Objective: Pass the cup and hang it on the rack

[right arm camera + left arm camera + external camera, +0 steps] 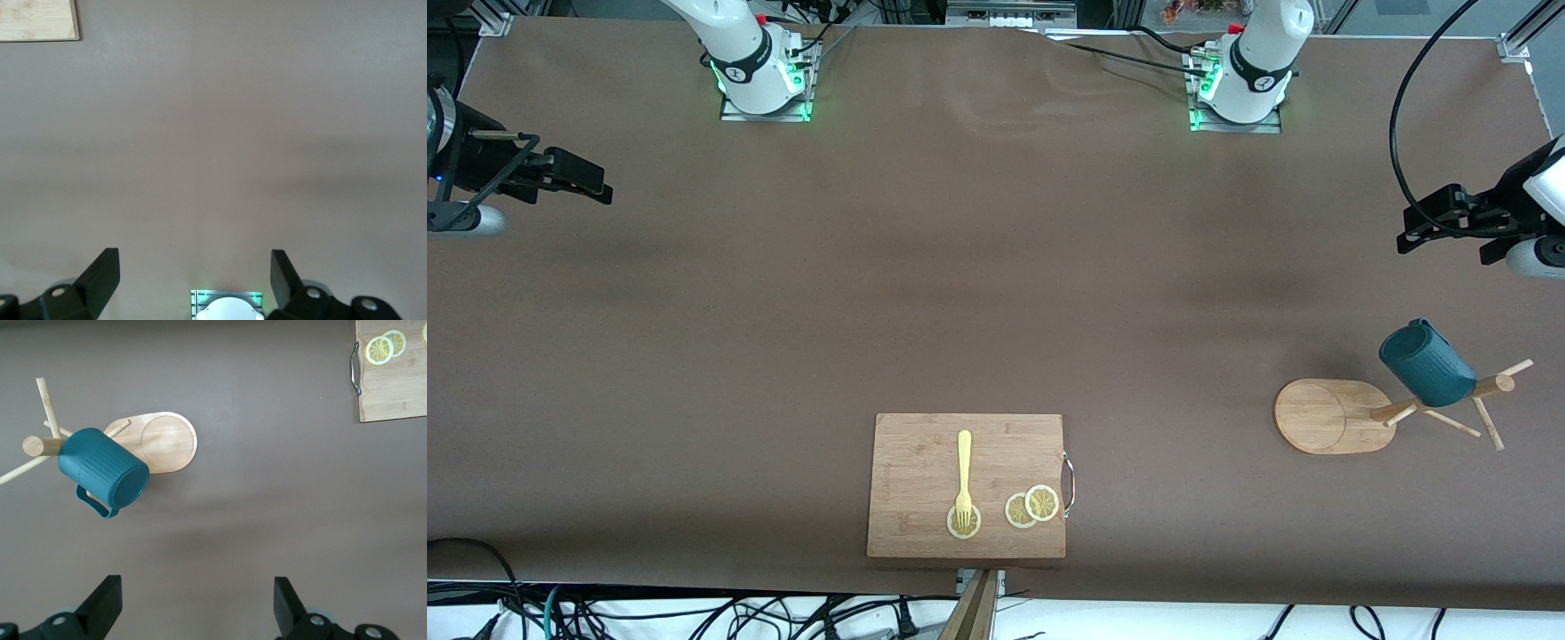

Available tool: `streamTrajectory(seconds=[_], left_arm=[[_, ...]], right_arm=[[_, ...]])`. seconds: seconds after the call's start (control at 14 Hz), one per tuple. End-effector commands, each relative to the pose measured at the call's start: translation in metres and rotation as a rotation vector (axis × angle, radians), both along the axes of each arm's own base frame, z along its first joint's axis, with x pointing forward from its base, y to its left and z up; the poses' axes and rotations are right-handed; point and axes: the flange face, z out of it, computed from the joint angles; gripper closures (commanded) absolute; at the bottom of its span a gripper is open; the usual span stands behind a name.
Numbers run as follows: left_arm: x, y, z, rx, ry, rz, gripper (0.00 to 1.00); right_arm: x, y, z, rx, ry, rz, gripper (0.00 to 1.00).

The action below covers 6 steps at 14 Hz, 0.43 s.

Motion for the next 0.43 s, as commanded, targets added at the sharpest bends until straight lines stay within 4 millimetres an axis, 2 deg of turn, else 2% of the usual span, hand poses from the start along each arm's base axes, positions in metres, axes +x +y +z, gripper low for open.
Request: streamTrajectory(seconds=[0.0,0.36], left_arm=[[-0.017,0.0,0.005,0.026,0.02,0.011,0.0],[-0.011,0.002,-0.007,0.027,0.049,0.015,0.0]], right_arm=[[-0.006,0.002,0.006,0.011,-0.008,0.004,0.0],[-0.006,0.002,0.006,0.011,-0.01,0.004,0.0]])
